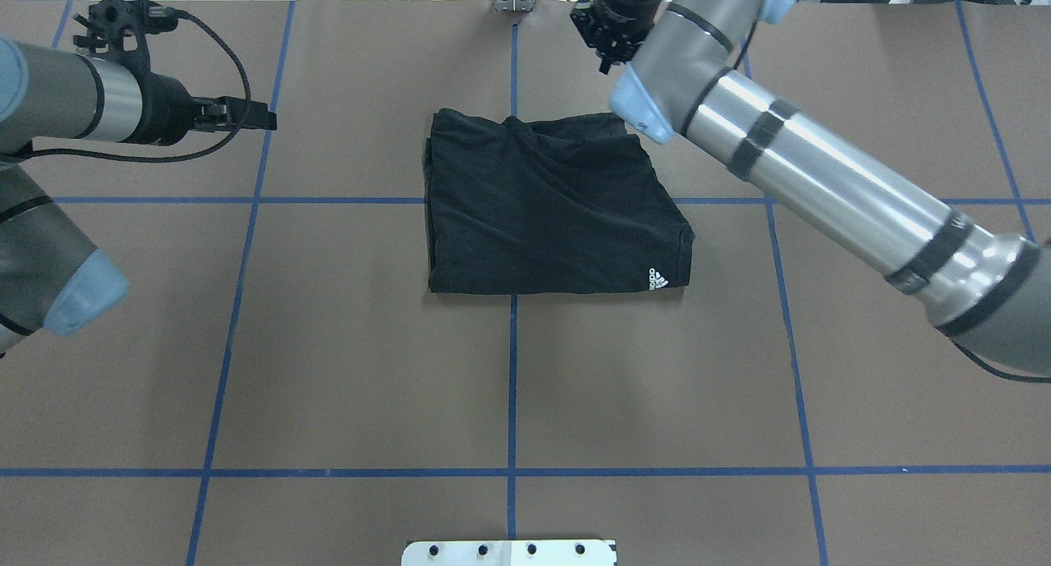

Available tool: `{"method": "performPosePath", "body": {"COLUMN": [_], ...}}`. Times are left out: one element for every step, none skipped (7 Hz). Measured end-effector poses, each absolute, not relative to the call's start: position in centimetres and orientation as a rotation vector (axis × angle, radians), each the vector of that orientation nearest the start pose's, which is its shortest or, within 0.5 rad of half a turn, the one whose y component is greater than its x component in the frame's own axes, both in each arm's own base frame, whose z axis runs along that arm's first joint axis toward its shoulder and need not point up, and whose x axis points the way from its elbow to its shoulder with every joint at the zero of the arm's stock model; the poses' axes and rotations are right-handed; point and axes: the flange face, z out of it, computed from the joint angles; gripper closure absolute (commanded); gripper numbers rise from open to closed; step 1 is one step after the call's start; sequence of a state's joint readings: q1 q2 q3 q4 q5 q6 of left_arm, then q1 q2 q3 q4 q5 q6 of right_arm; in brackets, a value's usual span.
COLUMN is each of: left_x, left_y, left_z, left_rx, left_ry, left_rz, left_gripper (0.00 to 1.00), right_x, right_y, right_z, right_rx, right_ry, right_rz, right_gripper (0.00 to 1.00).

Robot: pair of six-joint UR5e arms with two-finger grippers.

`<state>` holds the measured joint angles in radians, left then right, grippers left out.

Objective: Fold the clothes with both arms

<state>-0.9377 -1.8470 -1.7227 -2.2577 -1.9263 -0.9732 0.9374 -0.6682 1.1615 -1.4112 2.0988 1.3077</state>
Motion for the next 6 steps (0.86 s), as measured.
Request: {"method": "performPosePath", "body": {"left_x": [24.9, 22.0, 18.6, 15.0, 11.4, 7.9], "left_y": [-54.1, -53.8, -53.5, -52.9, -51.9, -50.5], "left_z": [38.2, 40.5, 43.0, 45.7, 48.6, 51.4], "left_rx": [0.558, 0.576, 0.593, 0.607, 0.618, 0.621], "left_ry": [0.974, 0.934, 0.89, 0.842, 0.791, 0.751], "left_rz": [-0.04, 0.023, 0.087, 0.148, 0.208, 0.261], "left_gripper": [0.0, 0.0, 0.0, 0.0, 0.0, 0.0], "right_x": [-36.1, -31.4, -26.4, -21.4, -16.2, -11.3], "right_y": [-67.7, -65.2, -62.1, -58.9, -55.9, -53.5], "right_z": [30.5, 35.7, 40.8, 45.5, 50.0, 53.6], "right_rx": [-0.048, -0.037, -0.022, -0.008, 0.008, 0.019], "right_ry": [-0.797, -0.779, -0.758, -0.734, -0.706, -0.686], "right_rz": [0.406, 0.356, 0.307, 0.253, 0.198, 0.15], "right_gripper": [1.0, 0.73, 0.32, 0.0, 0.0, 0.0]}}
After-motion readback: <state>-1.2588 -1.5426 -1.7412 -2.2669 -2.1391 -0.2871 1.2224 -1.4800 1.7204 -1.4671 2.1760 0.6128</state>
